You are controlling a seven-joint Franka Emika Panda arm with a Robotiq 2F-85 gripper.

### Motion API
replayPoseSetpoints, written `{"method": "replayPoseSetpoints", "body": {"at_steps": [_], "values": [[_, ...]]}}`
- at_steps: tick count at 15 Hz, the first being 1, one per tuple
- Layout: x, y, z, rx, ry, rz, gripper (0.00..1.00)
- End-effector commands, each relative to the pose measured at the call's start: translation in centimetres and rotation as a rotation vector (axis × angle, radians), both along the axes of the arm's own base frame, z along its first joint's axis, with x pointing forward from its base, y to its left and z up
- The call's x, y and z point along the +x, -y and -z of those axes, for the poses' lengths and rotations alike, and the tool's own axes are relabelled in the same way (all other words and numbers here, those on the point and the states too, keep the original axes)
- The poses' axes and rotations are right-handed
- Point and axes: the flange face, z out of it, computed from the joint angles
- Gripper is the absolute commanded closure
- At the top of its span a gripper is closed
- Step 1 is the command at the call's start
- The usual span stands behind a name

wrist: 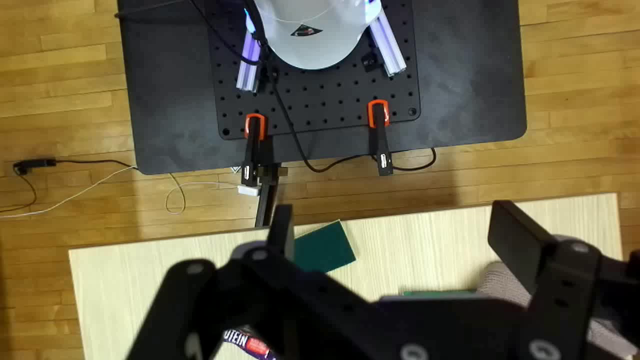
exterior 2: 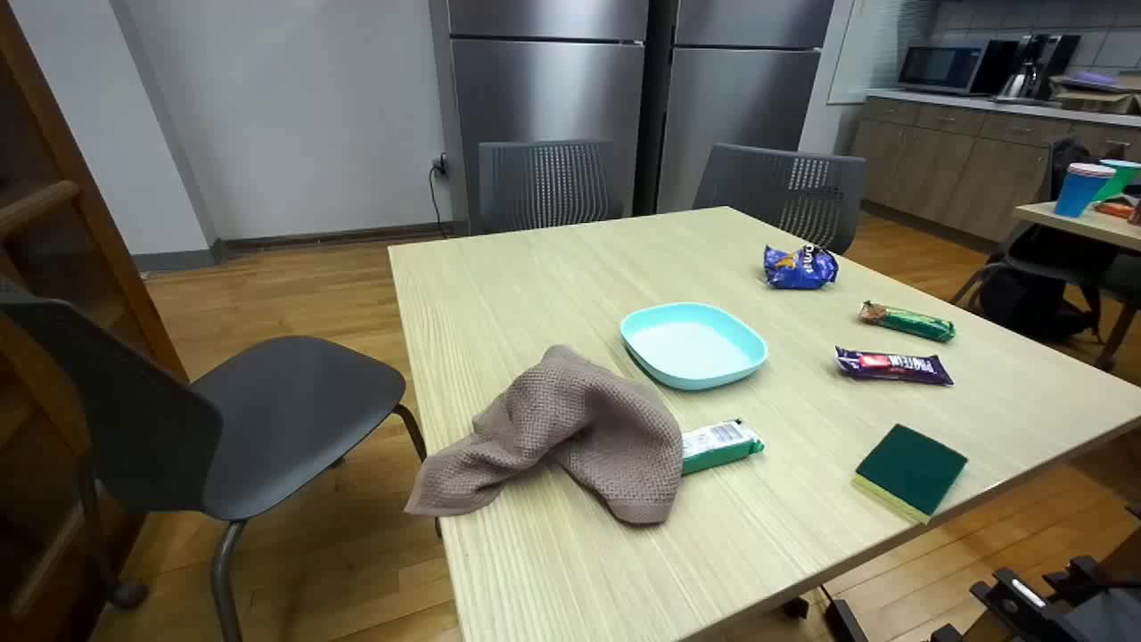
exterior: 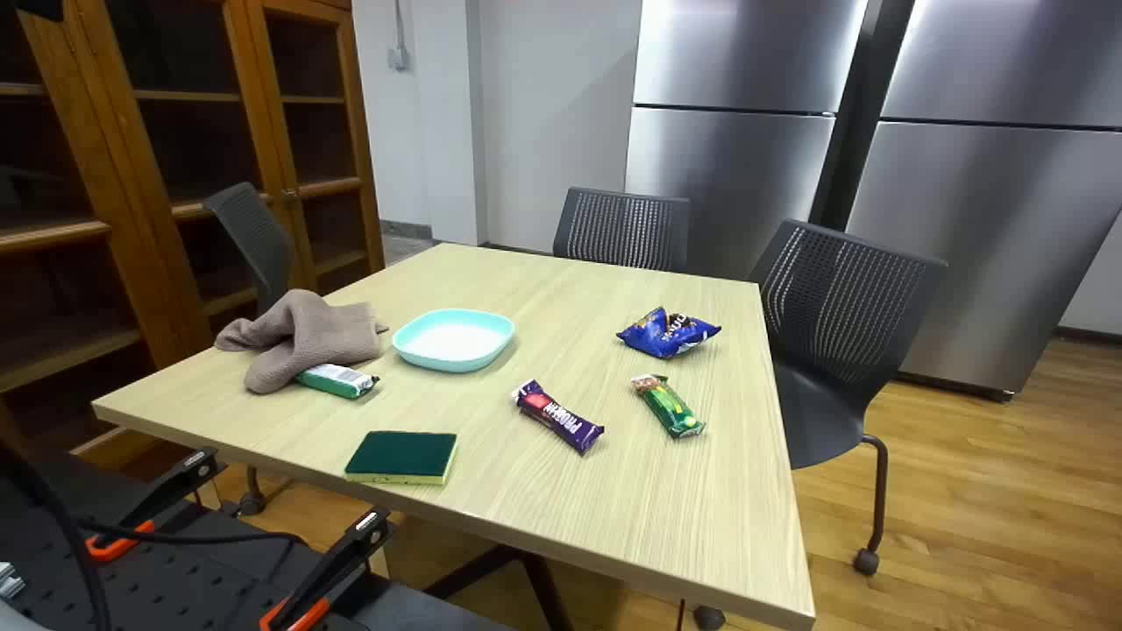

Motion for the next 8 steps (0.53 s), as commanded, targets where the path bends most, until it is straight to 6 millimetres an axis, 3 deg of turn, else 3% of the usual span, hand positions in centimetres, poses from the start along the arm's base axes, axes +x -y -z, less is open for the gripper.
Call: {"method": "replayPoseSetpoints", "body": {"at_steps": [1,6,8], "values": [[0.05,0.02,0.01,0.000,-0.002,0.000,0.00],[0.06,0.02,0.02,0.000,-0.002,0.000,0.00],[0.53,-0.17,0.97,-0.005,-0.023,-0.038,0.00]]}}
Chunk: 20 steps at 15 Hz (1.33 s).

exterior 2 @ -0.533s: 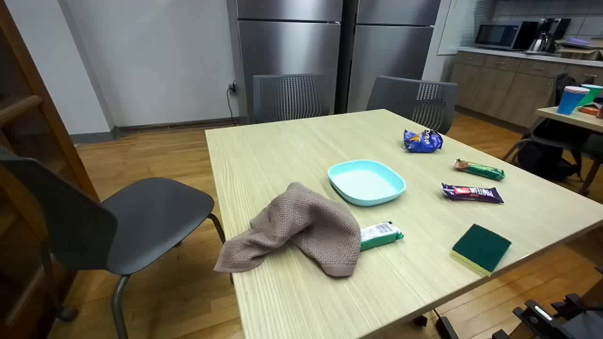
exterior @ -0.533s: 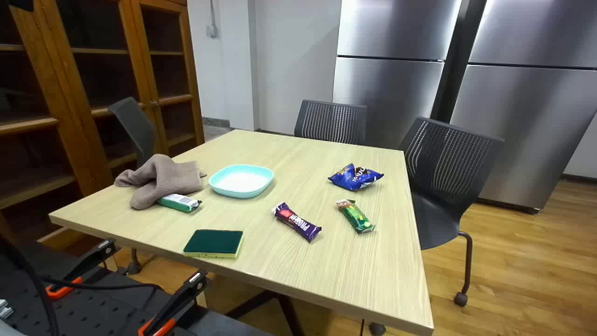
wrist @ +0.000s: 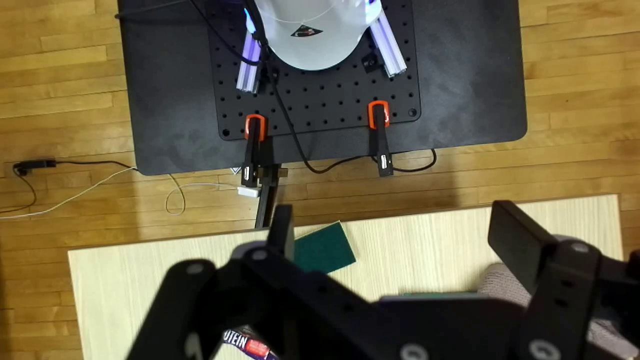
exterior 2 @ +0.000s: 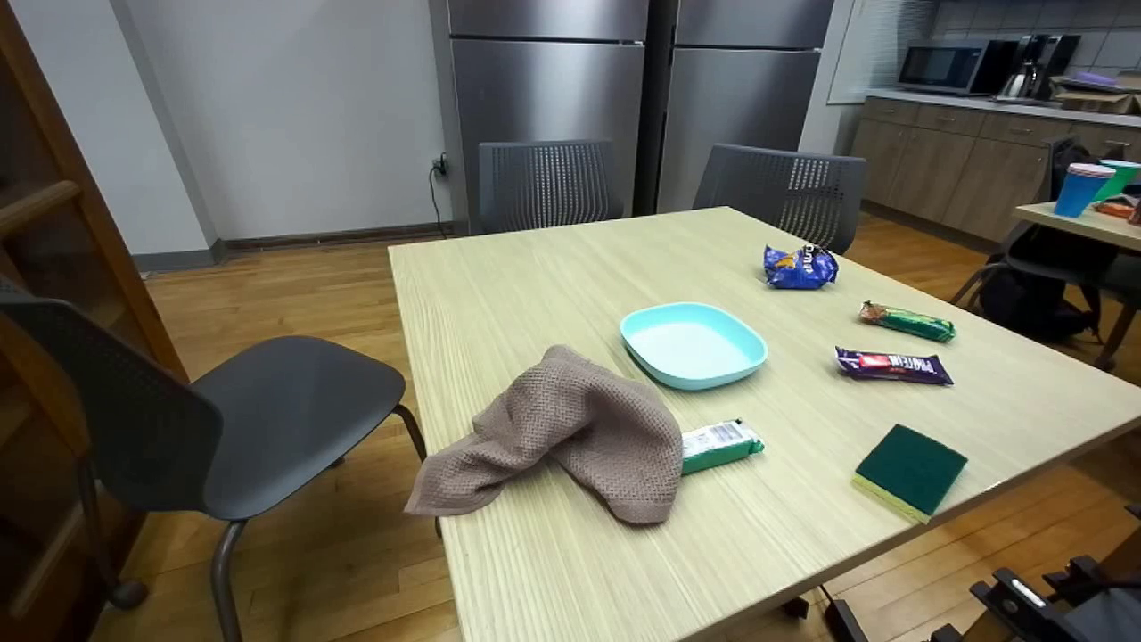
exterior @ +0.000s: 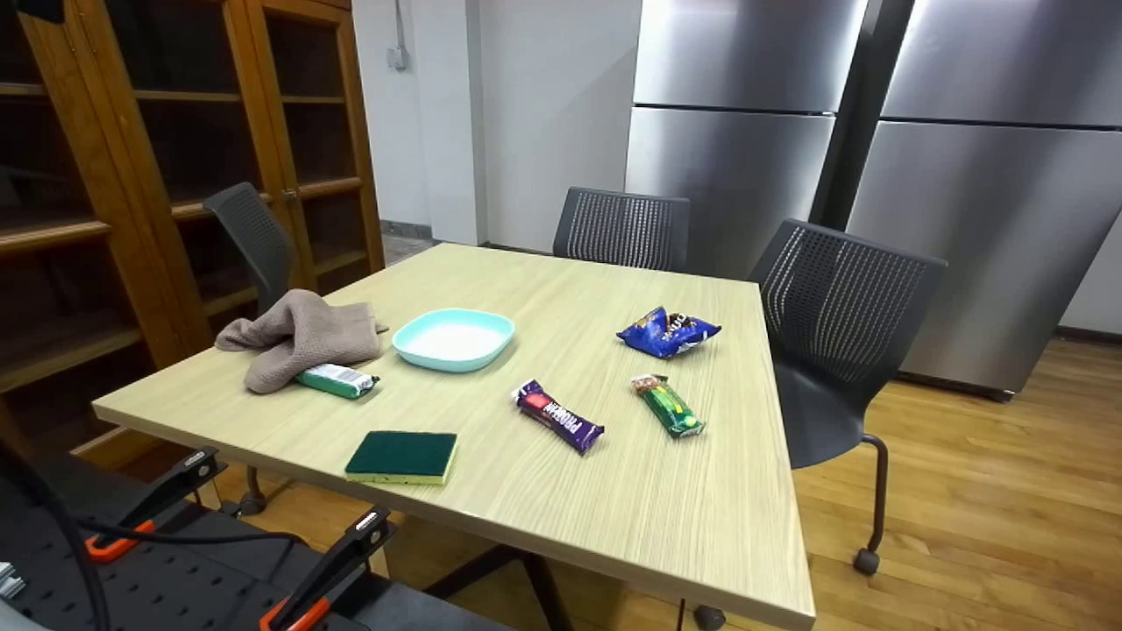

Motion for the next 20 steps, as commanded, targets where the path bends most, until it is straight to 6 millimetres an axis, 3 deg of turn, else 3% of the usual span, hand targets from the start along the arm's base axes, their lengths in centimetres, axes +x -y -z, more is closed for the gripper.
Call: {"method": "replayPoseSetpoints", "body": {"at_steps": [1,7,13,20], "values": [[0.7,-0.2,1.2,-0.012,-0.019,-0.053,0.00],[5.5,-0.3,4.8,-0.065,0.018,-0.107,0.00],[10.0,-0.8,10.5,-0.186,-0.042,-0.377,0.00],[13.0,-3.7,15.7,-0.269,-0.096,-0.710,0.00]]}}
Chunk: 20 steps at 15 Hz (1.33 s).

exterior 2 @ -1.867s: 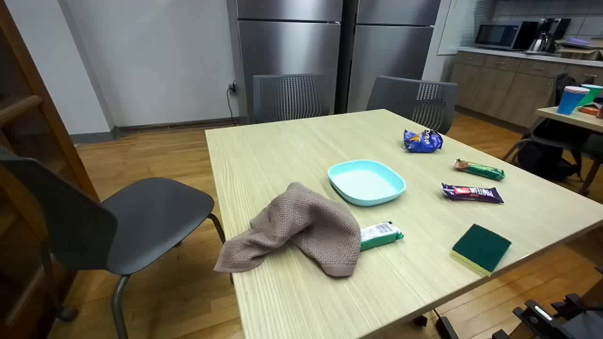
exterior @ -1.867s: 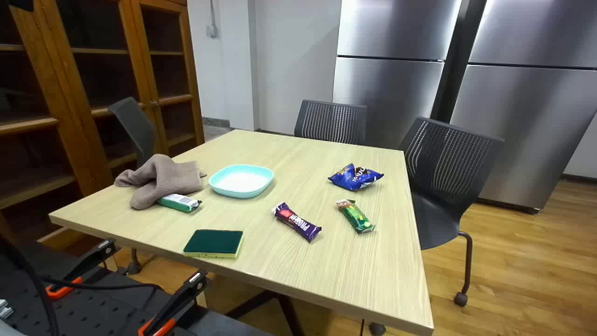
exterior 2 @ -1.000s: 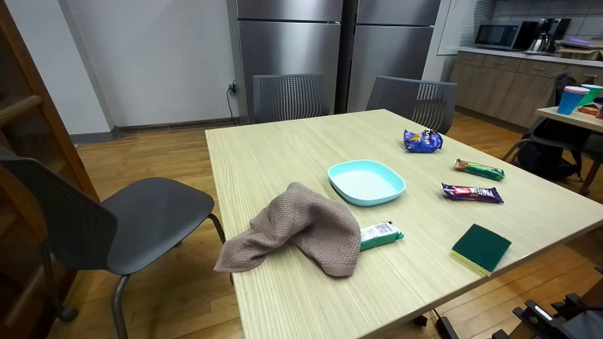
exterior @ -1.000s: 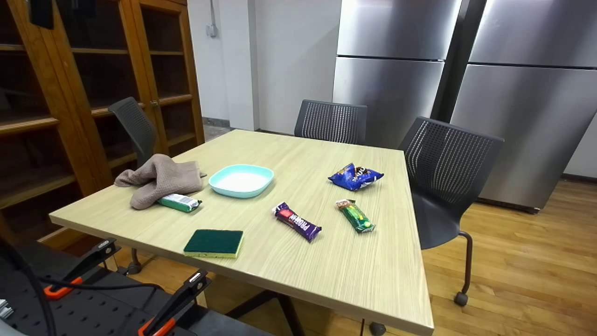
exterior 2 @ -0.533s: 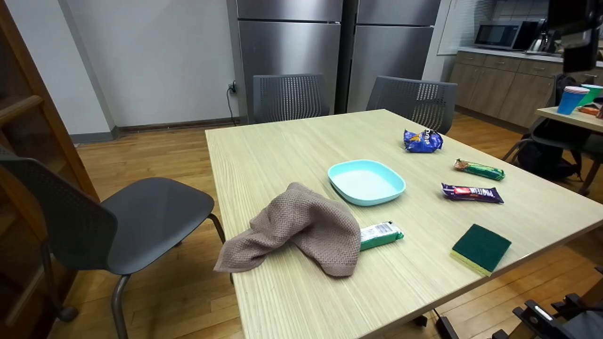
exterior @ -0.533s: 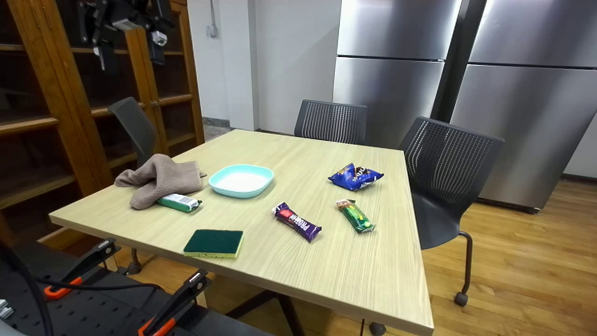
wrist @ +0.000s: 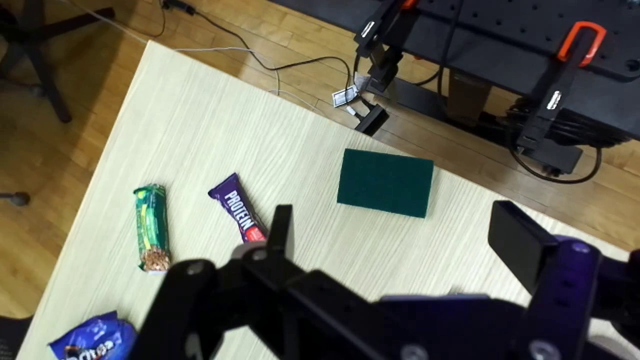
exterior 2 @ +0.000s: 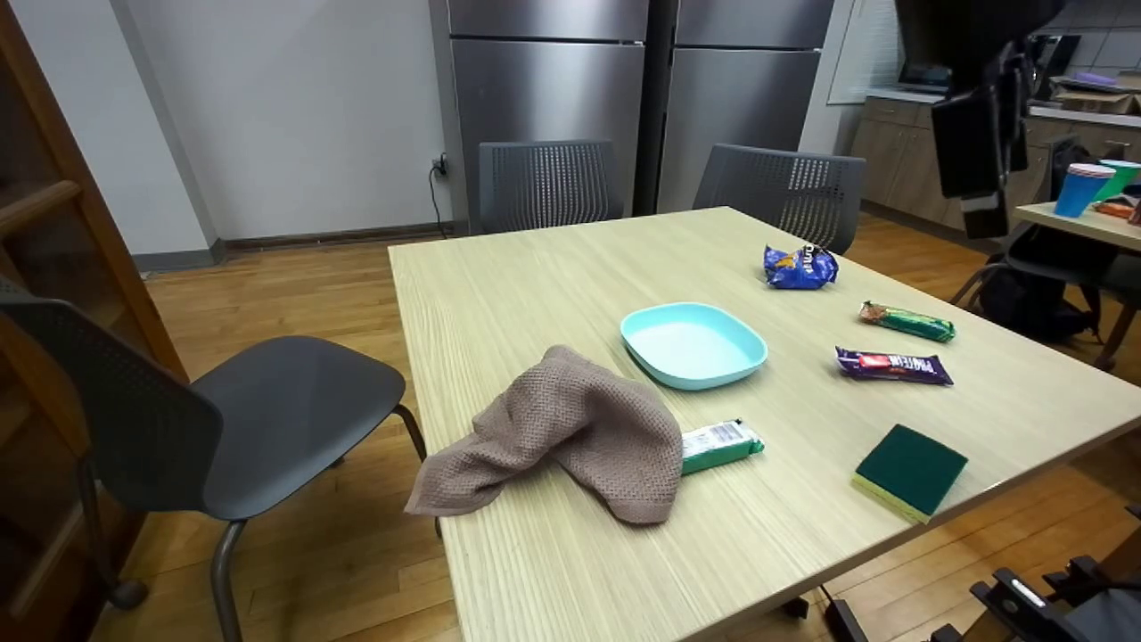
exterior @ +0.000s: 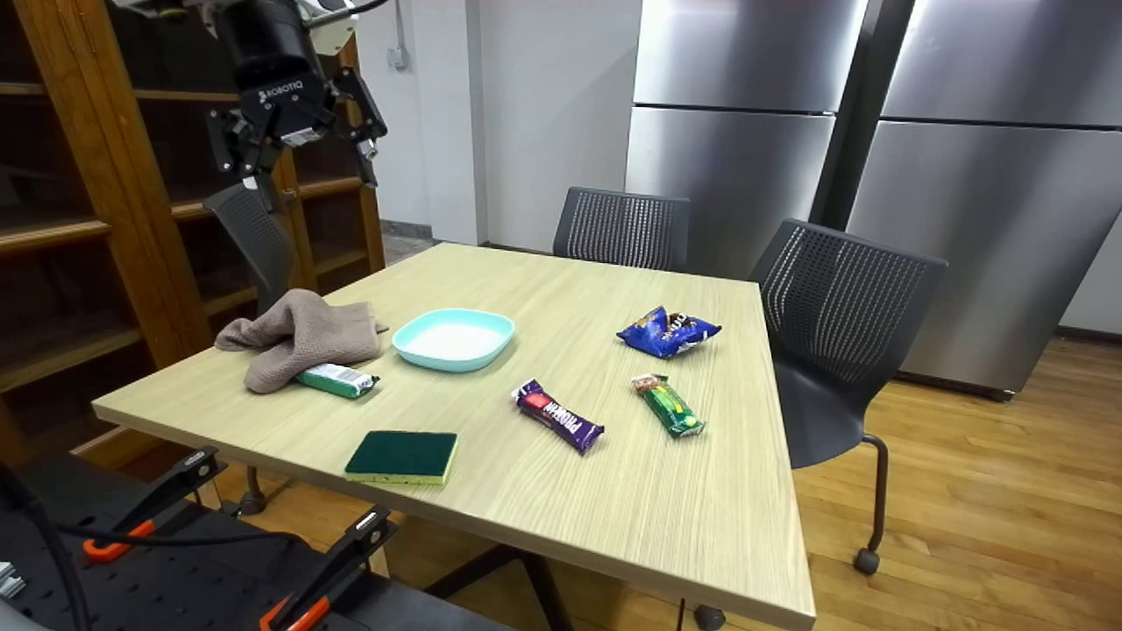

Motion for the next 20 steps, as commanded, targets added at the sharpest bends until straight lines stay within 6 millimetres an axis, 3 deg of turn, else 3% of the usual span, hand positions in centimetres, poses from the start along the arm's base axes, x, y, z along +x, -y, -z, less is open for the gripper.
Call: {"method": "replayPoseSetpoints", "body": {"at_steps": [1,2,3,12,17,20], "values": [[2.1,-1.8,1.3,-0.037,-0.029,-0.145,0.00],[2.3,-1.8,1.4,-0.053,-0.031,-0.135,0.00],[1.1,-1.2,1.5,-0.032,-0.024,-0.097,0.00],[1.9,-1.6,1.9,-0.038,-0.031,-0.108,0.00],[2.8,-4.4,2.7,-0.003,-0.024,-0.361,0.00],[4.2,-5.5,4.9,0.000,-0.046,-0.454,0.00]]}}
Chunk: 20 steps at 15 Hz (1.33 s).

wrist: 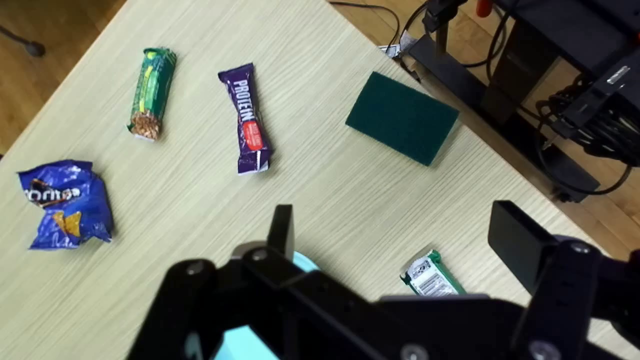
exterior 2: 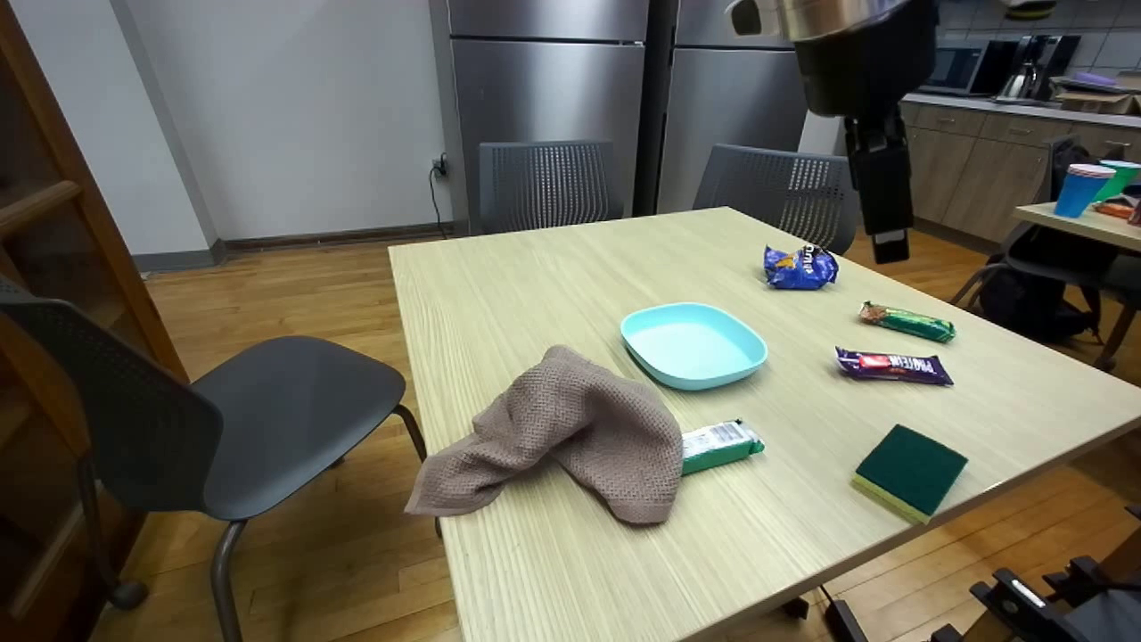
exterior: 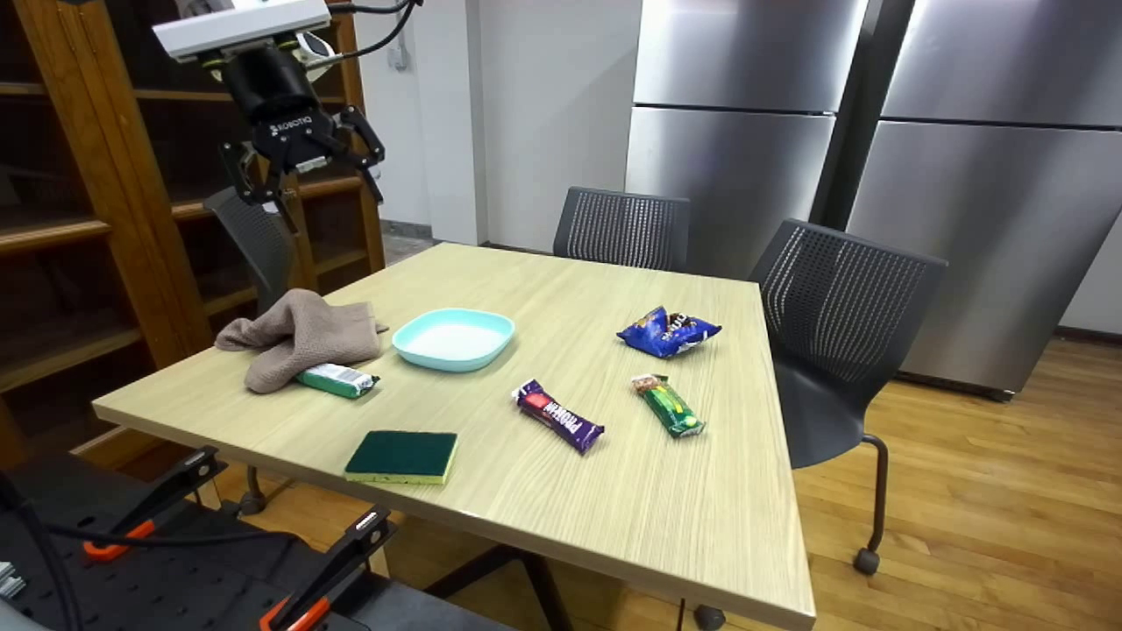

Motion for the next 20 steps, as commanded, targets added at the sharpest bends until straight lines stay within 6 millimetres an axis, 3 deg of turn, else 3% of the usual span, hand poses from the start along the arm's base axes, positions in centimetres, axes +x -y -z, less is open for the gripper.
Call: {"method": "replayPoseSetpoints", "body": {"at_steps": [1,9,14,20], "values": [[2.0,-1.3,2.8,0.003,-0.039,-0.134,0.00],[5.8,-3.8,9.0,0.064,-0.124,-0.331,0.00],[5.9,-6.0,12.8,0.090,-0.203,-0.425,0.00],[6.0,-6.9,17.4,0.034,-0.264,-0.464,0.00]]}}
